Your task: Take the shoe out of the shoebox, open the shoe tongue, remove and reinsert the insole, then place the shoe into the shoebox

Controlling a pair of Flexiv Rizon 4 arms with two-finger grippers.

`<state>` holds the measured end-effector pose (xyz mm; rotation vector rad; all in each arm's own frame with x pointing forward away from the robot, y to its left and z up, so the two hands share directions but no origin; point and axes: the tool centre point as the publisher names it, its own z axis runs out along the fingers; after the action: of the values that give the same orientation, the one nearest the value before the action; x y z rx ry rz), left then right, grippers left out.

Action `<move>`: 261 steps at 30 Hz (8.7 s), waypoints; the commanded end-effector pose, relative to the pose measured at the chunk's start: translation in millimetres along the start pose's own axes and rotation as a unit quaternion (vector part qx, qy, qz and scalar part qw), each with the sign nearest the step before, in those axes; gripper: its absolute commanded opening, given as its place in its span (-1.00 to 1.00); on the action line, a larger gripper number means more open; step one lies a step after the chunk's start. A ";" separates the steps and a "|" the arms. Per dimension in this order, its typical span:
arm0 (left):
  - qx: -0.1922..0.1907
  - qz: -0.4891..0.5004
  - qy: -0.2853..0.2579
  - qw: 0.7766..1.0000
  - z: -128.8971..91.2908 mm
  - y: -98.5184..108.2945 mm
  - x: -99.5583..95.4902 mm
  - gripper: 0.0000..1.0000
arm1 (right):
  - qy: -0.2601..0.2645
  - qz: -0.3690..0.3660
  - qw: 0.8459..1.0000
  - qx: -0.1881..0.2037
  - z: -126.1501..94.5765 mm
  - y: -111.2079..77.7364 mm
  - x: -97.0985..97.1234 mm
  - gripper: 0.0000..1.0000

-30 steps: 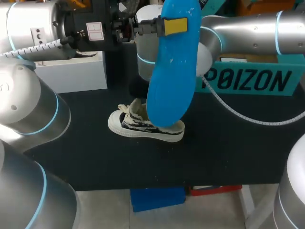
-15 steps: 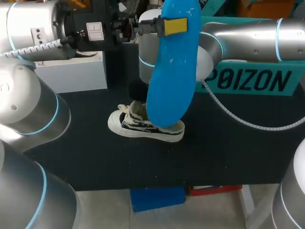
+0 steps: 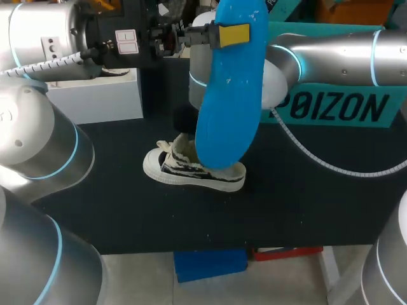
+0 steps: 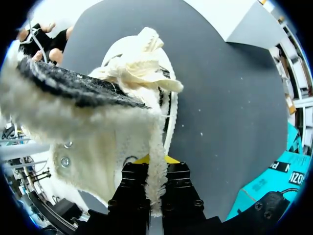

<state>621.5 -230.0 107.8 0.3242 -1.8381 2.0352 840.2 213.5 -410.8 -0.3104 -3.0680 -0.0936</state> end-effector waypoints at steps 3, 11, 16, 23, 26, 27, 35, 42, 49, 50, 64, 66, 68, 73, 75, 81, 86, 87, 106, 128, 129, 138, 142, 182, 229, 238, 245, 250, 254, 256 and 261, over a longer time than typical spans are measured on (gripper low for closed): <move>0.000 -0.001 -0.002 1.000 1.2 0.2 0.4 -1.00 | 0.000 0.000 1.000 0.000 3.5 -1.0 2.2 -1.00; 0.000 -0.001 -0.002 1.000 1.2 0.2 0.4 -1.00 | 0.000 0.000 1.000 0.000 3.5 -1.0 2.2 -1.00; 0.000 -0.001 -0.002 1.000 1.2 0.2 0.4 -1.00 | 0.012 -0.010 1.000 -0.009 3.2 -0.1 4.8 -1.00; 0.000 -0.001 -0.002 1.000 1.2 0.2 0.4 -1.00 | -0.030 0.078 0.996 0.018 -51.9 -6.6 5.2 -1.00; 0.000 -0.001 -0.002 1.000 1.2 0.2 0.4 -1.00 | -0.036 0.139 0.989 0.033 -70.4 -14.3 3.7 -1.00; 0.000 -0.001 -0.002 1.000 1.2 0.2 0.4 -1.00 | -0.041 0.159 0.986 0.037 -75.5 -16.8 4.4 -1.00; 0.000 -0.001 -0.002 1.000 1.2 0.2 0.4 -1.00 | -0.064 0.375 0.923 0.050 -96.8 -38.7 4.8 -1.00; 0.000 -0.001 -0.002 1.000 1.2 0.2 0.4 -1.00 | -0.068 0.569 0.819 0.024 -100.3 -45.1 11.1 -1.00; 0.000 -0.001 -0.002 1.000 1.2 0.2 0.4 -1.00 | -0.076 0.660 0.748 -0.001 -103.2 -41.2 19.4 -1.00; 0.000 -0.001 -0.002 1.000 1.2 0.2 0.4 -1.00 | -0.078 0.668 0.740 -0.004 -103.8 -41.0 19.0 -1.00; 0.000 -0.001 -0.002 1.000 1.2 0.2 0.4 -1.00 | -0.088 0.695 0.713 -0.031 -79.4 -38.0 14.6 -1.00; 0.000 -0.001 -0.002 1.000 1.2 0.2 0.4 -1.00 | -0.083 0.700 0.709 -0.030 -73.4 -39.7 13.8 -1.00; 0.000 -0.001 -0.002 1.000 1.2 0.2 0.4 -1.00 | -0.084 0.699 0.710 -0.029 -69.1 -40.3 12.5 -1.00; 0.000 -0.001 -0.002 1.000 1.2 0.2 0.4 -1.00 | -0.086 0.678 0.729 -0.036 -57.0 -38.8 8.4 -1.00; 0.000 -0.001 -0.002 1.000 1.2 0.2 0.4 -1.00 | -0.086 0.673 0.734 -0.037 -53.4 -37.0 8.2 -1.00; 0.000 -0.001 -0.002 1.000 1.2 0.2 0.4 -1.00 | -0.083 0.662 0.744 -0.032 -43.0 -35.3 5.3 -1.00; 0.000 -0.001 -0.002 1.000 1.2 0.2 0.4 -1.00 | -0.076 0.645 0.760 -0.031 -27.9 -31.9 4.0 -1.00; 0.000 -0.001 -0.002 1.000 1.2 0.2 0.4 -1.00 | -0.073 0.643 0.762 -0.031 -24.5 -31.5 3.7 -1.00; 0.000 -0.001 -0.002 1.000 1.2 0.2 0.4 -1.00 | -0.065 0.663 0.745 -0.032 -10.1 -56.8 1.6 1.00; 0.000 -0.001 -0.002 1.000 1.2 0.2 0.4 -1.00 | 0.195 0.558 0.752 -0.290 -108.5 -46.8 34.5 1.00; 0.000 -0.001 -0.002 1.000 1.2 0.2 0.4 -1.00 | 0.195 0.558 0.752 -0.290 -108.5 -46.8 34.5 1.00; 0.000 -0.001 -0.002 1.000 1.2 0.2 0.4 -1.00 | 0.195 0.558 0.752 -0.290 -108.5 -46.8 34.5 1.00; 0.000 -0.001 -0.002 1.000 1.2 0.2 0.4 -1.00 | 0.195 0.558 0.752 -0.290 -108.5 -46.8 34.5 1.00; 0.000 -0.001 -0.002 1.000 1.2 0.2 0.4 -1.00 | 0.394 0.498 0.583 -0.507 -185.1 -74.7 42.6 1.00; -0.034 0.432 0.021 0.901 0.8 125.4 -45.0 -1.00 | 0.394 0.498 0.583 -0.507 -185.1 -74.7 42.6 1.00; -0.069 0.571 0.020 0.817 -9.6 183.8 -57.5 -1.00 | 0.394 0.498 0.583 -0.507 -185.1 -74.7 42.6 1.00; -0.125 0.554 0.056 0.821 -16.5 216.3 -88.0 -1.00 | 0.394 0.498 0.583 -0.507 -185.1 -74.7 42.6 1.00; -0.125 0.554 0.056 0.821 -16.5 216.3 -88.0 -1.00 | 0.394 0.498 0.583 -0.507 -185.1 -74.7 42.6 1.00; -0.125 0.554 0.056 0.821 -16.5 216.3 -88.0 -1.00 | 0.394 0.498 0.583 -0.507 -185.1 -74.7 42.6 1.00; -0.125 0.554 0.056 0.821 -16.5 216.3 -88.0 -1.00 | 0.394 0.498 0.583 -0.507 -185.1 -74.7 42.6 1.00; -0.125 0.554 0.056 0.821 -16.5 216.3 -88.0 -1.00 | 0.394 0.498 0.583 -0.507 -185.1 -74.7 42.6 1.00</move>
<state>610.3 -239.1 -125.5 -1.1936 -2.4468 2.2465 793.0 135.4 -227.3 -1.4212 -1.2908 -1.4008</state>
